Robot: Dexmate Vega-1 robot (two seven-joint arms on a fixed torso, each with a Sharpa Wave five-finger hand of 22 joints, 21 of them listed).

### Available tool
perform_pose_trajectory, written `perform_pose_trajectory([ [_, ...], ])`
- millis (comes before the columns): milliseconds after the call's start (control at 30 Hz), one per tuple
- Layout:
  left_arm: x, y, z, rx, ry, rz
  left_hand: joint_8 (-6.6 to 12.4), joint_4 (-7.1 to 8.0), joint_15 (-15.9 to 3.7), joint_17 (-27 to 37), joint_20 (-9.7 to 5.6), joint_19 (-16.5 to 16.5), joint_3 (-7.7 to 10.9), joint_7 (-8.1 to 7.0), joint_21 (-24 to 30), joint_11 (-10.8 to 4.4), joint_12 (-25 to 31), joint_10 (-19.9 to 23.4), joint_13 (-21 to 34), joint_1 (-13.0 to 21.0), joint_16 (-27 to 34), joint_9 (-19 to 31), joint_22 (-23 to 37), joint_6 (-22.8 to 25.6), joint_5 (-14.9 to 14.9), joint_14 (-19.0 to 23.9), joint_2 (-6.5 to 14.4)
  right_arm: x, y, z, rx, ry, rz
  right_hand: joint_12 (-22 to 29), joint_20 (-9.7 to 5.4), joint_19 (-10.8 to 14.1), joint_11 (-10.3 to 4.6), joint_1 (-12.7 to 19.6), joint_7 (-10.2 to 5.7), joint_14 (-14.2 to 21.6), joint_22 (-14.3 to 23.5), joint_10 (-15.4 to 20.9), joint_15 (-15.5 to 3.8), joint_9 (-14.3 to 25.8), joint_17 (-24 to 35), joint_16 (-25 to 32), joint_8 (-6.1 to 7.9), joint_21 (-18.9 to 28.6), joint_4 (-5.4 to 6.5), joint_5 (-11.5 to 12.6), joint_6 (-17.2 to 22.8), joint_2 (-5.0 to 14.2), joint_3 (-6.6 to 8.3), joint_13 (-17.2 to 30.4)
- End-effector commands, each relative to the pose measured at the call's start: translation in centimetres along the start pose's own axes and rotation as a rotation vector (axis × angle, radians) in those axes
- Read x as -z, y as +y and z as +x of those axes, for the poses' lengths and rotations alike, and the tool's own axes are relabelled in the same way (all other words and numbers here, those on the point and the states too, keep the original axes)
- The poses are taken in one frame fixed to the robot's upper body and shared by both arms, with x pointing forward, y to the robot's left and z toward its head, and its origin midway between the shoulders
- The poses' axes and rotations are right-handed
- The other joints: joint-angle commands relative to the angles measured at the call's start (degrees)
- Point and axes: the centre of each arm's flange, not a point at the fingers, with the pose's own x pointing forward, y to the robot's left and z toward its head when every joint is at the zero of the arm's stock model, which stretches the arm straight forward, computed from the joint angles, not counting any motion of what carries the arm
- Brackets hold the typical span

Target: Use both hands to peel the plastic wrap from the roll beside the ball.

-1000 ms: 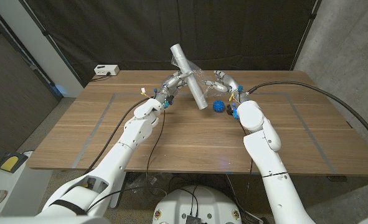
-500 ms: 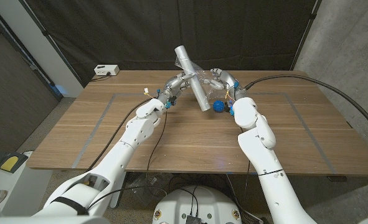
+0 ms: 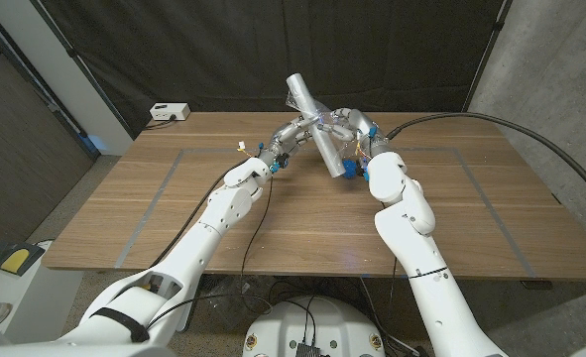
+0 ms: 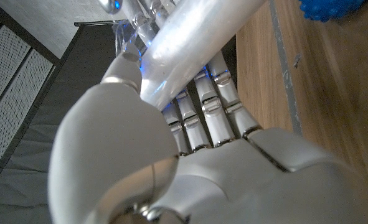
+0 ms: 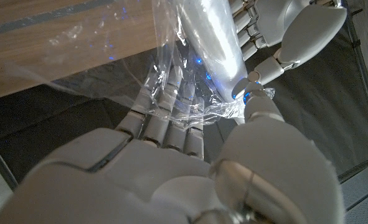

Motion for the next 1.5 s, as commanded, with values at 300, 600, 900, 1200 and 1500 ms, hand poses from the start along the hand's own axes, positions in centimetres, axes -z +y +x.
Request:
perform_pose_trajectory([
  [300, 1.5, -1.0, 0.9, 0.102, 0.051, -0.100, 3.85, 2.36, -8.81, -0.75, -4.52, 0.58, 6.24, 6.19, -0.39, -3.00, 3.21, 3.33, 11.60, 2.94, -0.39, 0.02, 0.27, 8.11, 0.16, 4.77, 4.61, -0.6, -0.2, 0.0, 0.089, -0.027, -0.025, 7.34, -2.37, 4.35, -2.95, 10.55, -2.11, 10.50, 2.23, 16.43, -9.83, 0.28, 10.03, 11.85, 1.83, 7.24, -0.25, -0.55, 15.73, 3.14, -1.08, 4.35],
  [600, 2.2, -1.7, 2.0, 0.275, 0.052, -0.215, 3.78, 2.33, -8.75, -1.98, -3.86, 0.07, 6.62, 5.34, -1.32, -3.41, 2.76, 4.17, 10.17, 2.23, -1.11, -0.57, 0.06, 8.68, 0.08, 3.64, 3.77, -0.8, -0.2, 0.2, 0.082, -0.037, -0.026, 10.28, -4.02, 5.65, -3.25, 13.80, -1.88, 15.53, 3.72, 23.39, -9.80, 0.45, 14.19, 15.52, 2.93, 11.92, 0.18, -2.41, 23.43, 5.10, -1.13, 6.82],
  [900, 3.6, -2.2, 2.5, 0.358, 0.066, -0.330, 1.30, 5.22, -8.35, -5.25, -3.72, 0.38, 4.20, 5.11, -3.52, -3.51, 0.17, 2.33, 6.34, -5.41, -1.60, -2.48, -0.08, 5.10, -0.24, 0.11, -0.65, -1.0, -0.2, 0.0, 0.109, -0.046, -0.027, 12.14, -5.29, 5.69, -3.49, 15.77, -1.79, 18.64, 4.84, 27.29, -9.78, 0.87, 16.91, 17.52, 3.94, 15.19, 0.23, -3.94, 27.65, 7.53, -0.67, 8.91],
  [1200, 4.5, -2.8, 2.5, 0.428, 0.059, -0.399, -4.89, 9.37, -6.97, -7.99, -0.87, 1.52, -1.49, 3.19, -10.87, -2.81, -6.29, -6.17, 0.07, -17.32, -1.61, -5.89, -0.24, -4.20, 1.19, -10.92, -9.72, -1.4, -0.2, 0.3, 0.130, -0.056, -0.028, 13.57, -6.10, 6.38, -3.20, 16.74, -0.86, 20.69, 5.72, 29.70, -9.74, 1.09, 18.49, 18.97, 4.35, 18.05, 0.12, -4.86, 29.65, 7.97, -0.99, 10.79],
  [1500, 4.9, -3.1, 2.2, 0.444, 0.059, -0.440, -7.37, 10.43, -5.49, -8.73, 0.81, 0.83, -4.66, 1.34, -14.26, -1.78, -10.19, -10.50, -2.24, -20.78, -1.22, -6.95, -0.12, -9.12, 2.21, -16.07, -11.87, -1.7, -0.2, 0.1, 0.147, -0.055, -0.031, 14.71, -6.39, 6.64, -3.13, 17.50, -0.21, 21.99, 6.50, 31.15, -9.68, 1.25, 20.45, 20.48, 4.22, 20.59, -0.01, -5.01, 30.32, 7.86, -1.39, 12.65],
])
